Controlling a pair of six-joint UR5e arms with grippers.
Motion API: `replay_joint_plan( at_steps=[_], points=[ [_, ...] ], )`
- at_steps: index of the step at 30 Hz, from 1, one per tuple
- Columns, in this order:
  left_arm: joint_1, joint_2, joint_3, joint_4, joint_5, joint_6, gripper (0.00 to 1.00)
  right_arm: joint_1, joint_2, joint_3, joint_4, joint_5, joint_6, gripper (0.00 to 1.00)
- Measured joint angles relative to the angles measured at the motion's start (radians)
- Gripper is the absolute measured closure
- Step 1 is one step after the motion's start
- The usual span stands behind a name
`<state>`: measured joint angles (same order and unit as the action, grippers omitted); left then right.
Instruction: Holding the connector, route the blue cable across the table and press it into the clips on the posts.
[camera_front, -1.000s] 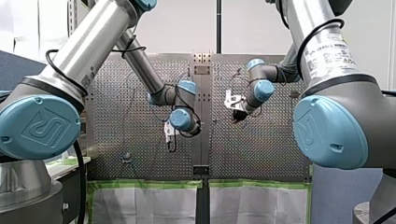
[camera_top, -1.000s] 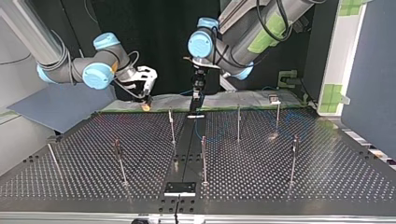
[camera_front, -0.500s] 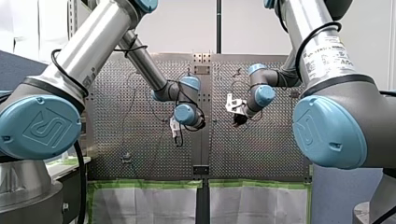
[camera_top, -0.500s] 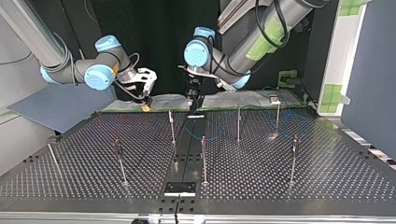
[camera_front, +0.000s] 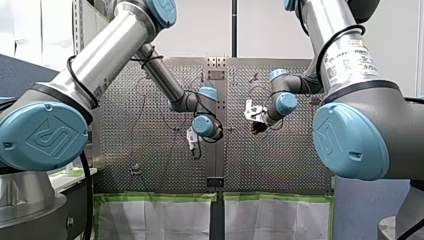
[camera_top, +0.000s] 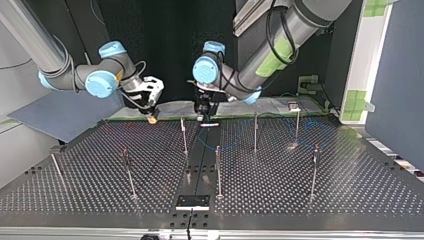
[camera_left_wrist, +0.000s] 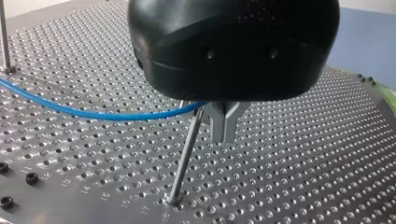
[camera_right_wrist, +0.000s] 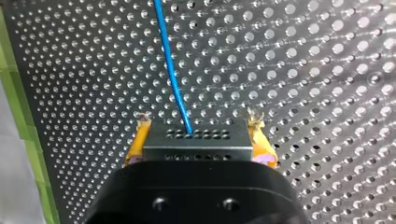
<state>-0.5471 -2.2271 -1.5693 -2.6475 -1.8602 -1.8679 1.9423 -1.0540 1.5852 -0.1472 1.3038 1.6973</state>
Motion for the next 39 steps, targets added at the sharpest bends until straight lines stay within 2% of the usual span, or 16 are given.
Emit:
replay_joint_plan(
  at_steps=[9, 18, 28, 33, 35, 36, 38, 39],
  points=[
    [0.008, -0.051, 0.057, -0.021, -0.004, 0.0, 1.0, -0.02, 0.019, -0.011, -0.005, 0.001, 0.005, 1.0],
    [0.038, -0.054, 0.109, -0.037, -0.004, 0.004, 1.0, -0.034, 0.038, -0.021, -0.027, 0.0, 0.01, 1.0],
    [0.072, -0.055, 0.145, -0.059, 0.011, 0.007, 1.0, -0.055, 0.043, -0.057, -0.032, -0.001, 0.017, 1.0],
    [0.079, -0.055, 0.16, -0.077, 0.012, 0.009, 0.9, -0.063, 0.045, -0.072, -0.032, -0.003, 0.018, 1.0],
    [0.08, -0.055, 0.163, -0.084, 0.012, 0.013, 0.75, -0.067, 0.046, -0.075, -0.033, -0.005, 0.018, 1.0],
    [0.08, -0.055, 0.163, -0.087, 0.012, 0.014, 0.75, -0.068, 0.046, -0.076, -0.033, -0.006, 0.018, 1.0],
    [0.08, -0.055, 0.164, -0.092, 0.012, 0.016, 0.5, -0.071, 0.047, -0.077, -0.034, -0.009, 0.018, 1.0],
    [0.079, -0.055, 0.164, -0.096, 0.012, 0.017, 0.5, -0.073, 0.047, -0.077, -0.035, -0.01, 0.018, 1.0]
  ],
)
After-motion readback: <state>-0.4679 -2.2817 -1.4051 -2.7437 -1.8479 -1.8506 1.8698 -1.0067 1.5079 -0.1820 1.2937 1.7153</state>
